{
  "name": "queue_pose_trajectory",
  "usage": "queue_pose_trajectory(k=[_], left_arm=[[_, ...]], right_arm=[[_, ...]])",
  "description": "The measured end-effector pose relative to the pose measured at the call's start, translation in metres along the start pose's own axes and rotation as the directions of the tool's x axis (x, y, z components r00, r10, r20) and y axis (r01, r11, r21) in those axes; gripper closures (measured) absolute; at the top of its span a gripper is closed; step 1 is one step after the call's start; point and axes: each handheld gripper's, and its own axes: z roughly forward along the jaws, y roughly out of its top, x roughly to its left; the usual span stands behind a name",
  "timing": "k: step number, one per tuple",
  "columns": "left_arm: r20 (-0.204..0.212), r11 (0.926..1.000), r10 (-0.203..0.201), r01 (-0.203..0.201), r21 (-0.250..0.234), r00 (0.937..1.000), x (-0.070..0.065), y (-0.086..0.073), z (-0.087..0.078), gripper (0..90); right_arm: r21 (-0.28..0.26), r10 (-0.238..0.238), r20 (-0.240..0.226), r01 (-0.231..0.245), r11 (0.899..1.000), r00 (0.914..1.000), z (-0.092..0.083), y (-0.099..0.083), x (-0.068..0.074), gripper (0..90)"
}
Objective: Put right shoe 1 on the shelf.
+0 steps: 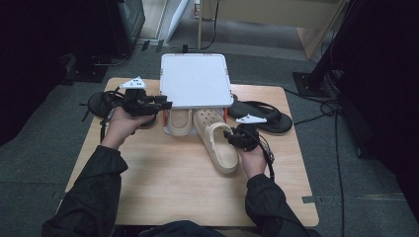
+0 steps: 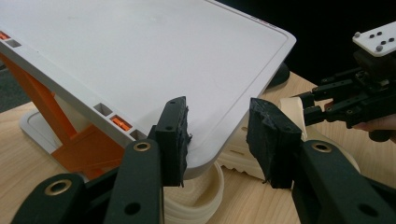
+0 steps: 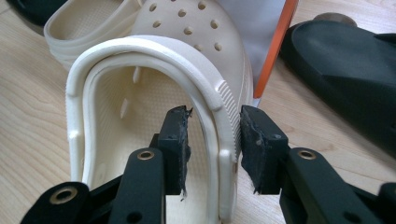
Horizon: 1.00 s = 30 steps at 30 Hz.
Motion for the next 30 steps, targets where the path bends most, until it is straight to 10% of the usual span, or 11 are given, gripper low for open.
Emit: queue_pose_trajectory(k=[10,30], left_arm=[[-0.001,1.0,0.002,-0.002,0.003,1.0,0.0,0.0,0.0,58.6],[0.011,0.9999,-0.013,0.013,0.002,0.9999,0.003,0.002,0.001,58.6]], right_arm=[[-0.066,-0.054,-0.047,0.051,0.996,0.9974,-0.042,-0.016,-0.009,62.2],[0.163,-0.085,-0.098,0.1,0.982,0.9916,-0.054,-0.074,-0.008,70.9]])
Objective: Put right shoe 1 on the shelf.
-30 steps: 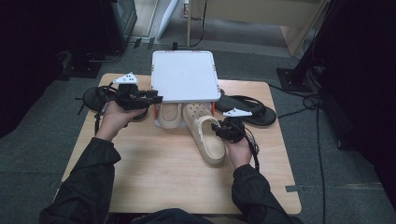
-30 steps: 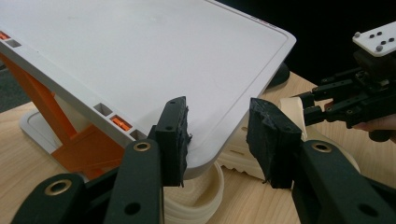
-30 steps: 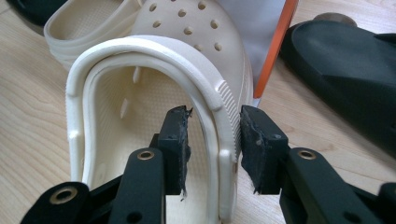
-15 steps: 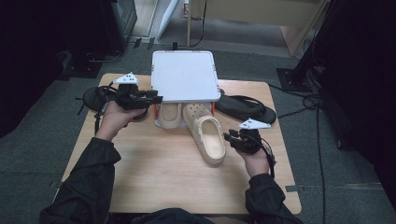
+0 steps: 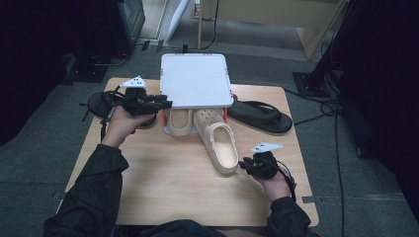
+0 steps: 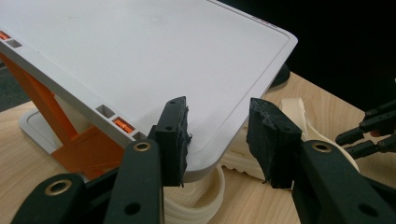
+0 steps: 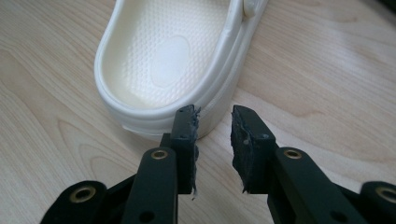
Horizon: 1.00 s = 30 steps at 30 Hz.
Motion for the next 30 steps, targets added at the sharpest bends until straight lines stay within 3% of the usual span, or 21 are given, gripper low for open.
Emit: queue_pose_trajectory(k=[6,14,19,23,30], left_arm=[[-0.001,1.0,0.0,0.0,-0.001,1.0,0.0,0.0,0.0,58.5],[-0.001,1.0,0.001,-0.001,0.0,1.0,0.0,0.0,0.0,58.6],[-0.002,1.0,0.001,-0.001,-0.001,1.0,0.0,0.0,0.0,58.6],[-0.003,1.0,0.0,0.0,-0.003,1.0,0.0,0.0,0.001,58.6],[-0.004,1.0,0.001,-0.001,-0.003,1.0,0.0,0.0,0.0,58.6]], right_arm=[[-0.005,-0.002,-0.009,0.002,1.0,1.0,0.002,0.002,0.005,72.2],[-0.006,-0.014,-0.056,0.014,1.0,0.9983,0.01,0.007,0.021,71.8],[-0.032,-0.014,-0.075,0.011,0.999,0.9971,0.017,0.01,0.029,69.8],[-0.055,0.027,-0.121,-0.033,0.998,0.9923,0.024,0.012,0.036,69.7],[-0.088,-0.017,-0.088,0.009,0.996,0.996,0.014,0.015,0.043,73.2]])
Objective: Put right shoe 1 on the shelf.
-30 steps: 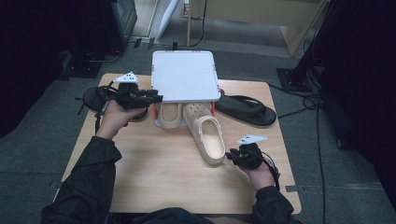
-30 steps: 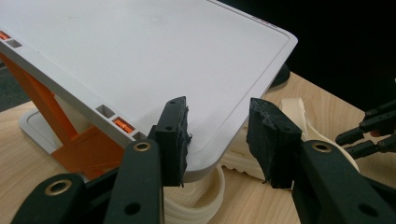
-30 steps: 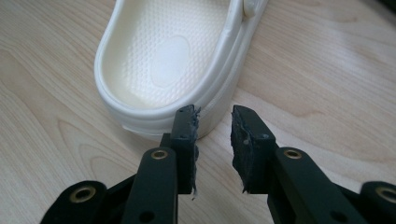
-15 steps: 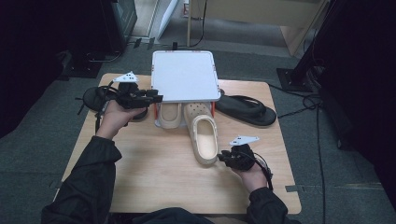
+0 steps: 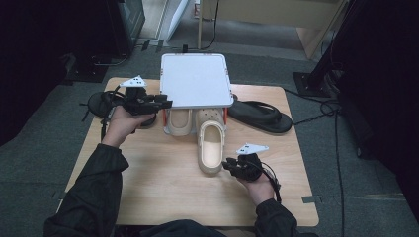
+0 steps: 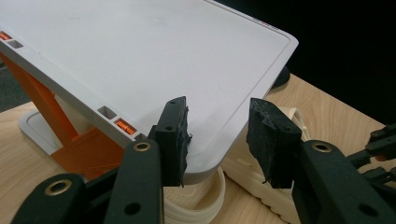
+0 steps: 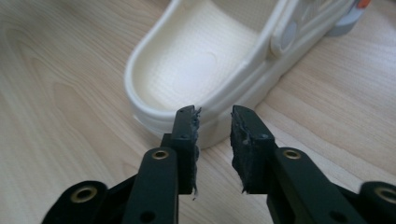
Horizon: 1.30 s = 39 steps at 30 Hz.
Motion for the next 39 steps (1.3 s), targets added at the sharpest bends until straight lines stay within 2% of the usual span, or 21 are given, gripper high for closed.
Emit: queue_pose_trajectory(k=[4,7,9,16,24,30,32,34,36,39], left_arm=[[-0.002,1.0,0.001,-0.001,0.002,1.0,0.0,0.0,0.0,58.6],[-0.005,1.0,-0.003,0.003,0.007,1.0,-0.001,0.001,0.0,58.6],[-0.006,0.9999,-0.001,0.001,0.011,1.0,-0.001,0.001,-0.001,58.6],[-0.005,0.9999,-0.001,0.001,0.011,1.0,-0.001,0.001,-0.001,58.6],[-0.006,0.9999,0.003,-0.003,0.012,1.0,-0.001,0.001,-0.001,58.8],[-0.009,0.9999,-0.001,0.002,0.012,1.0,-0.001,0.001,-0.001,59.1],[-0.009,0.9999,-0.004,0.004,0.012,1.0,-0.001,0.001,0.0,59.3],[-0.006,0.9999,-0.006,0.006,0.011,1.0,-0.001,0.001,0.0,59.5],[-0.005,0.9999,-0.009,0.009,0.01,1.0,0.0,0.001,0.0,59.7],[-0.007,0.9999,-0.007,0.007,0.012,0.9999,-0.001,0.001,-0.001,59.7]], right_arm=[[-0.002,-0.046,-0.03,0.046,0.999,0.9985,-0.001,-0.002,0.017,75.0],[0.015,-0.07,-0.055,0.071,0.997,0.996,0.004,-0.005,0.028,75.0],[0.027,-0.094,-0.056,0.096,0.995,0.994,0.006,-0.007,0.032,74.9],[0.103,-0.089,-0.076,0.097,0.99,0.9931,0.018,-0.014,0.033,75.2],[0.137,-0.109,-0.084,0.12,0.983,0.9905,0.033,-0.013,0.036,76.5],[0.141,-0.119,-0.084,0.13,0.981,0.9893,0.037,-0.011,0.036,78.9],[0.113,-0.137,-0.063,0.143,0.983,0.9886,0.038,-0.01,0.035,78.4],[0.1,-0.126,-0.044,0.13,0.986,0.9911,0.038,-0.007,0.034,78.8],[0.092,-0.121,-0.061,0.126,0.988,0.9908,0.041,-0.004,0.032,79.2],[0.07,-0.145,-0.037,0.147,0.987,0.9887,0.044,0.001,0.034,78.6]])
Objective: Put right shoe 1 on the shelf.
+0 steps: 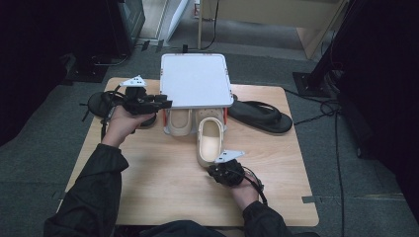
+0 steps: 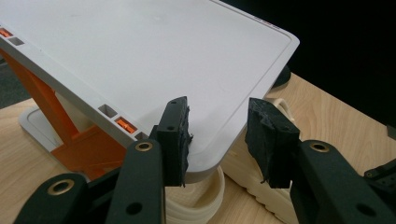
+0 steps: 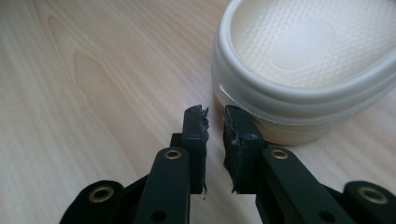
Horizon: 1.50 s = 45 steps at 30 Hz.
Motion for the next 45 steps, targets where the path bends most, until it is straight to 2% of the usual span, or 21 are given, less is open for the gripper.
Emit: queue_pose_trajectory(k=[6,9,13,19,27,31,34,37,41,43,45], left_arm=[[-0.001,1.0,0.002,-0.002,0.001,1.0,-0.001,0.0,0.0,59.7],[-0.003,1.0,0.004,-0.004,0.003,1.0,-0.001,0.0,0.0,59.7],[-0.004,1.0,0.005,-0.005,0.005,1.0,-0.001,0.0,0.0,59.7],[-0.008,0.9999,0.007,-0.007,0.008,0.9999,-0.002,0.0,-0.001,59.7],[-0.013,1.0,0.007,-0.007,0.007,0.9999,-0.003,0.0,0.0,59.7],[-0.015,1.0,0.007,-0.006,0.007,0.9999,-0.003,0.0,-0.001,59.7],[-0.014,1.0,0.003,-0.003,0.006,0.9999,-0.004,0.0,-0.001,59.7],[-0.004,0.9998,-0.019,0.02,0.006,0.9998,-0.004,0.0,-0.001,58.9],[-0.014,0.9999,-0.006,0.006,0.009,0.9999,-0.006,0.0,-0.001,56.9],[-0.006,0.9999,-0.014,0.014,0.006,0.9999,-0.007,0.0,-0.001,54.2],[0.007,0.9994,-0.034,0.034,0.002,0.9994,-0.006,0.0,-0.002,52.0]], right_arm=[[-0.054,0.0,0.037,0.002,0.999,0.9993,0.002,0.014,-0.009,77.0],[-0.052,0.005,0.048,-0.003,0.999,0.9988,0.005,0.02,-0.016,76.6],[-0.047,0.024,0.054,-0.022,0.999,0.9982,0.011,0.026,-0.026,77.3],[-0.079,0.046,0.053,-0.042,0.996,0.9975,0.018,0.038,-0.039,75.9],[-0.092,0.062,0.065,-0.056,0.994,0.996,0.031,0.051,-0.058,75.6],[-0.11,0.079,0.069,-0.071,0.991,0.9945,0.038,0.055,-0.064,75.6],[-0.121,0.068,0.07,-0.06,0.991,0.9952,0.042,0.057,-0.067,75.4],[-0.125,0.067,0.077,-0.057,0.991,0.9948,0.044,0.058,-0.069,72.5],[-0.135,0.083,0.048,-0.076,0.988,0.9954,0.046,0.058,-0.073,69.0],[-0.125,0.102,0.023,-0.098,0.987,0.9945,0.045,0.059,-0.073,62.0],[-0.107,0.097,0.009,-0.096,0.99,0.9952,0.041,0.06,-0.072,61.6]])
